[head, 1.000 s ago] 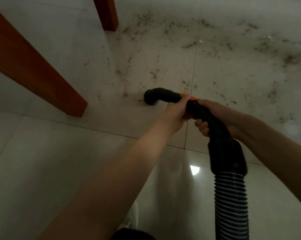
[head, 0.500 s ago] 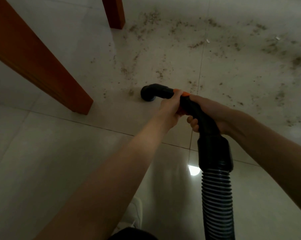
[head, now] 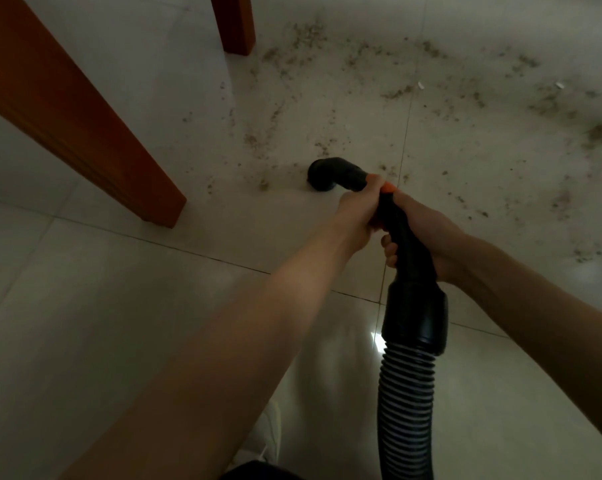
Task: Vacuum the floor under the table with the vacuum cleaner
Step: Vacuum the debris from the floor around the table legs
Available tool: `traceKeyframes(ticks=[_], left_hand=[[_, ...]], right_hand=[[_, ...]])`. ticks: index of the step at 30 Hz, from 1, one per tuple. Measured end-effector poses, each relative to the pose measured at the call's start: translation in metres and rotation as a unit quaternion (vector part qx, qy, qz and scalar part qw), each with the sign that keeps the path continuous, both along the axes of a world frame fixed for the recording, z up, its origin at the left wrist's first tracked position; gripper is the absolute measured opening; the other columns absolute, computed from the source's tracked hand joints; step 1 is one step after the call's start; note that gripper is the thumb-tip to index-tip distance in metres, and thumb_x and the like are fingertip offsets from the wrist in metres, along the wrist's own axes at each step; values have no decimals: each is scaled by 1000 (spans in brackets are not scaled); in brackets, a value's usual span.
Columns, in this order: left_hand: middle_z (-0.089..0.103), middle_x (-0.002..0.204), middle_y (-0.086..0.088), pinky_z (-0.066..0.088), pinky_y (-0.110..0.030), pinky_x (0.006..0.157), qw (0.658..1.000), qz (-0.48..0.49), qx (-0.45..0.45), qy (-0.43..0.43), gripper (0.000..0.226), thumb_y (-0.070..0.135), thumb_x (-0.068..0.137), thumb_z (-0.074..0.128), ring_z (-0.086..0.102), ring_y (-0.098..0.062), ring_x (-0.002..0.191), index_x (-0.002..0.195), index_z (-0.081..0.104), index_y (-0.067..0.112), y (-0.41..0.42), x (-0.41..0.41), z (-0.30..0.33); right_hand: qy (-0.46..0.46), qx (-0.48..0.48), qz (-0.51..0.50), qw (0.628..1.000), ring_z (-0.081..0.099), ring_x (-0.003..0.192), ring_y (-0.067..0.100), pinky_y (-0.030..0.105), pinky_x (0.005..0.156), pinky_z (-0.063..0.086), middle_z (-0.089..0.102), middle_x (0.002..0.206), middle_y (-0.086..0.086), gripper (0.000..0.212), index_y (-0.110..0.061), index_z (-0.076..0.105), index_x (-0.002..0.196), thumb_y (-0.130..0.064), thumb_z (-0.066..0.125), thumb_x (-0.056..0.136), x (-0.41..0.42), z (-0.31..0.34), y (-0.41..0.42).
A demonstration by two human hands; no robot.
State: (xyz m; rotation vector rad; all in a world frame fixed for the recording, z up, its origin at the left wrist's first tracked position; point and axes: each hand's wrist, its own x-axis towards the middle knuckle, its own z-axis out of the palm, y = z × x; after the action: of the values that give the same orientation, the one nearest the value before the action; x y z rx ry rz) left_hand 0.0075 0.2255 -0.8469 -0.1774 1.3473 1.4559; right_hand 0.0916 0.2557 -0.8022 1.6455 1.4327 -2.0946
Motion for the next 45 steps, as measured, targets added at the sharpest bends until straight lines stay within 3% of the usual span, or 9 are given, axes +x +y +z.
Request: traceKeyframes(ticks=[5,7,9,12,17,23,29,38,45], left_hand=[[53,66,-5,46,-24,54,1000,11,4,-7,27,23,93,54,54,-16,56,70,57,9,4,-7,1],[52,64,-4,44,-21,45,1000,19,6,-9,23,23,93,56,55,-11,46,77,55,7,2,-12,1],[54,62,-3,44,-19,42,1000,25,4,-8,21,24,92,57,55,-11,49,81,55,7,-1,-16,-2],[54,47,2,42,-16,40,999,37,13,-6,26,23,93,55,51,-11,49,70,56,10,-6,-22,-3],[52,67,-5,41,-14,36,999,44,-10,6,26,23,93,54,51,-15,59,71,53,9,-6,-31,2],[51,62,-3,42,-24,53,999,51,18,0,27,18,93,50,49,-15,57,67,53,12,-18,-31,-7],[46,60,-3,40,-26,49,999,37,22,7,33,18,96,45,46,-15,53,64,48,11,-27,-30,-7],[48,66,-5,40,-25,55,997,26,60,43,36,29,101,39,47,-16,59,73,52,10,-41,-34,-17],[46,64,-4,41,-21,47,997,11,55,45,37,30,101,38,47,-14,52,73,51,10,-48,-31,-18]], right_hand=[[19,-34,-1,999,48,35,12,20,35,43,50,53,4,53,1,53,122,-45,45,97,-9,0,9],[25,-52,9,998,46,35,11,19,34,42,48,52,4,49,0,55,116,-44,45,97,-13,1,10],[32,-70,16,997,44,34,10,19,33,41,47,50,3,44,-2,54,105,-43,42,98,-18,2,11],[41,-86,19,995,42,33,9,17,32,40,45,48,2,43,-3,53,97,-43,39,99,-23,2,8],[54,-77,10,996,43,34,9,17,33,40,46,50,2,43,-2,54,102,-43,41,99,-34,-1,4],[20,-97,57,993,44,33,9,18,32,40,47,52,3,48,-2,53,104,-48,39,98,-33,-2,4],[0,-75,99,992,44,34,10,18,33,41,48,50,3,47,-5,54,95,-49,39,98,-29,0,-2],[-5,-56,108,993,44,33,11,17,34,42,48,50,5,46,-6,50,88,-49,37,99,-35,2,-14],[-12,-38,112,993,45,34,12,20,33,42,49,50,4,44,-7,50,87,-48,40,98,-30,-2,-19]])
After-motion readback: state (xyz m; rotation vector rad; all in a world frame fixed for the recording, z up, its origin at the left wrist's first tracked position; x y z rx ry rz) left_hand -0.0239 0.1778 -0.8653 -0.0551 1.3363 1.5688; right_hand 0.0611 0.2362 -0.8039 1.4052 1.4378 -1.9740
